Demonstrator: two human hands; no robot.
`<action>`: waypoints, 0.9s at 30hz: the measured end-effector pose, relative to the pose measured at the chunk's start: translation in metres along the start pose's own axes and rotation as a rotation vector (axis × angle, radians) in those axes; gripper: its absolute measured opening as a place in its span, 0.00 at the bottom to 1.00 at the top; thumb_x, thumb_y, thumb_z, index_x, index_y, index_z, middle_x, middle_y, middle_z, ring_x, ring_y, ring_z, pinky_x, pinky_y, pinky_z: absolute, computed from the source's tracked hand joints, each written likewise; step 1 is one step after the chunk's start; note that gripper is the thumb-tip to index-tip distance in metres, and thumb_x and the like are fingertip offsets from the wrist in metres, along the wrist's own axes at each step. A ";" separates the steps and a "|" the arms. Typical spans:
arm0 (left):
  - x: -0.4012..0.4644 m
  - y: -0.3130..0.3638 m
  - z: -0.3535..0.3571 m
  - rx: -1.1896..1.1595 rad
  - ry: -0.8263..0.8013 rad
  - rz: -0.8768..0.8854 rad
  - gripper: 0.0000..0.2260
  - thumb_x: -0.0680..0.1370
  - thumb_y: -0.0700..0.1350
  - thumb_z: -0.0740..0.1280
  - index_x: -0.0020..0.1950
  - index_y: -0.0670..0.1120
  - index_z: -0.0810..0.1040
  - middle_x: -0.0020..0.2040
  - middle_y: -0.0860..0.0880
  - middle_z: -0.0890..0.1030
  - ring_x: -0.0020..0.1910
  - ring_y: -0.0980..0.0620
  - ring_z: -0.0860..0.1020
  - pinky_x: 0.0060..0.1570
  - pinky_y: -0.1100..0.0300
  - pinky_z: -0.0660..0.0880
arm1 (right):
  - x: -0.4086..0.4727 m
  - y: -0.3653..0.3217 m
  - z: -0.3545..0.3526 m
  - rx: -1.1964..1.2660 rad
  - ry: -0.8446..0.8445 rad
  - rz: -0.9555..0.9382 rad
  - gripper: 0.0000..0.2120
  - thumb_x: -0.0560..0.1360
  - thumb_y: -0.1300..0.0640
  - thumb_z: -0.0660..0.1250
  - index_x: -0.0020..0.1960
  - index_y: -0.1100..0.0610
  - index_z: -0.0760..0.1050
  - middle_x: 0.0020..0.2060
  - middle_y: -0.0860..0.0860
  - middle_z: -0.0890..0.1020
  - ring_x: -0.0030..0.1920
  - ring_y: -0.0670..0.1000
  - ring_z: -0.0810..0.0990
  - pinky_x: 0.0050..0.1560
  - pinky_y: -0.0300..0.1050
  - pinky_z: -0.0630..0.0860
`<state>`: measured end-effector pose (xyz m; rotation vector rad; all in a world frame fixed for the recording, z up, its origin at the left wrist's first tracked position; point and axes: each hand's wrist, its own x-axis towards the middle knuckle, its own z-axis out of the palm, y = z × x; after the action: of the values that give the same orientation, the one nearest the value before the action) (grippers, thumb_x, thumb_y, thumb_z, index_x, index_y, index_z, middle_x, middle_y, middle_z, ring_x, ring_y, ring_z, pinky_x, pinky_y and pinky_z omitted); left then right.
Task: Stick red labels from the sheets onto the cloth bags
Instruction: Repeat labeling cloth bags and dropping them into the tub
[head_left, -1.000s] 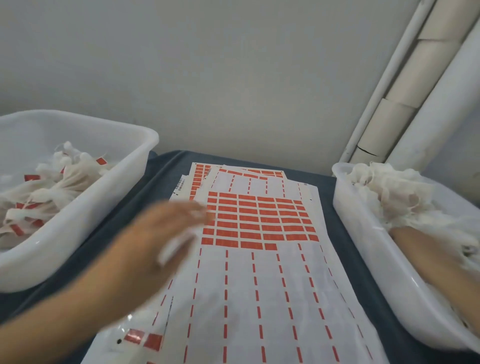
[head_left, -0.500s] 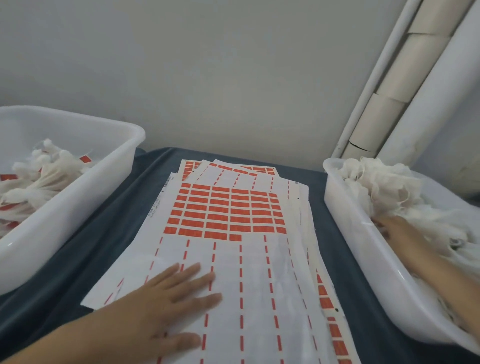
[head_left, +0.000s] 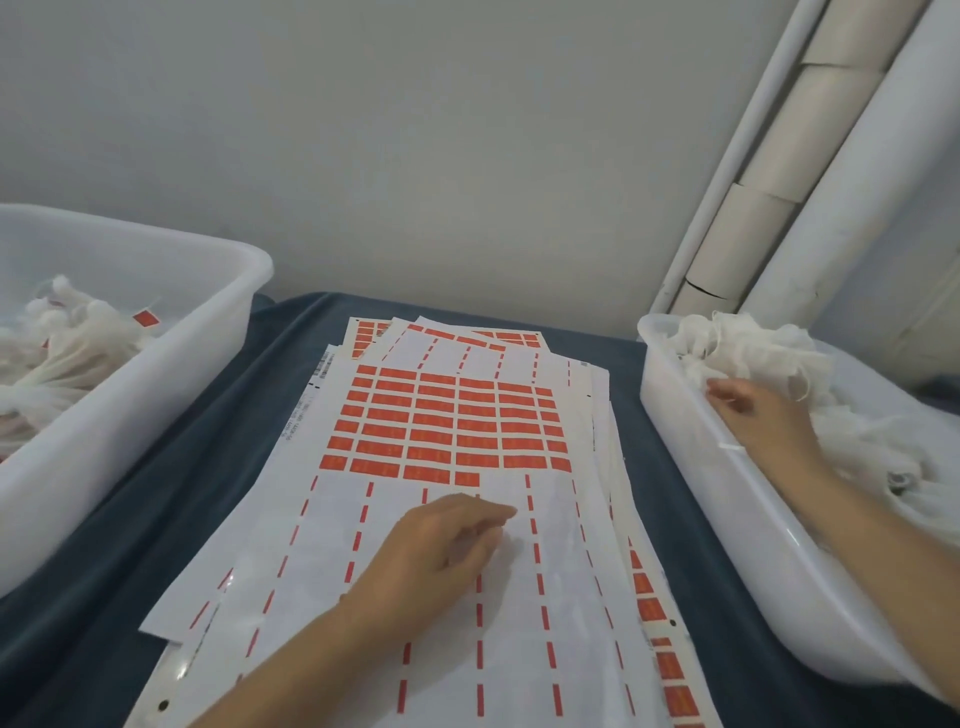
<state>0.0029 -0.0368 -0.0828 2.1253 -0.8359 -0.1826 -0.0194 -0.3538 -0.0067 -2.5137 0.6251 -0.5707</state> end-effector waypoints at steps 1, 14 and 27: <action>0.000 -0.003 -0.001 -0.018 0.020 -0.005 0.11 0.79 0.51 0.60 0.57 0.66 0.71 0.56 0.69 0.71 0.50 0.69 0.72 0.46 0.81 0.66 | 0.002 0.000 0.002 0.003 0.024 -0.002 0.12 0.77 0.56 0.64 0.58 0.60 0.78 0.53 0.56 0.81 0.47 0.52 0.76 0.51 0.42 0.67; -0.005 -0.003 -0.026 -0.403 0.357 -0.056 0.09 0.72 0.60 0.59 0.49 0.68 0.75 0.52 0.68 0.78 0.53 0.64 0.77 0.49 0.71 0.74 | -0.073 -0.110 -0.015 0.992 0.002 -0.146 0.06 0.74 0.47 0.67 0.45 0.46 0.81 0.45 0.45 0.84 0.47 0.46 0.82 0.47 0.40 0.79; -0.007 0.004 -0.033 -0.763 0.328 -0.121 0.11 0.66 0.61 0.64 0.46 0.64 0.80 0.46 0.63 0.82 0.49 0.63 0.79 0.38 0.71 0.76 | -0.133 -0.131 0.108 1.193 -0.462 0.357 0.06 0.67 0.49 0.69 0.42 0.42 0.82 0.44 0.47 0.85 0.47 0.51 0.84 0.50 0.51 0.80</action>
<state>0.0088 -0.0126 -0.0595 1.4270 -0.3542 -0.1731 -0.0314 -0.1450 -0.0580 -1.2888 0.3556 -0.1157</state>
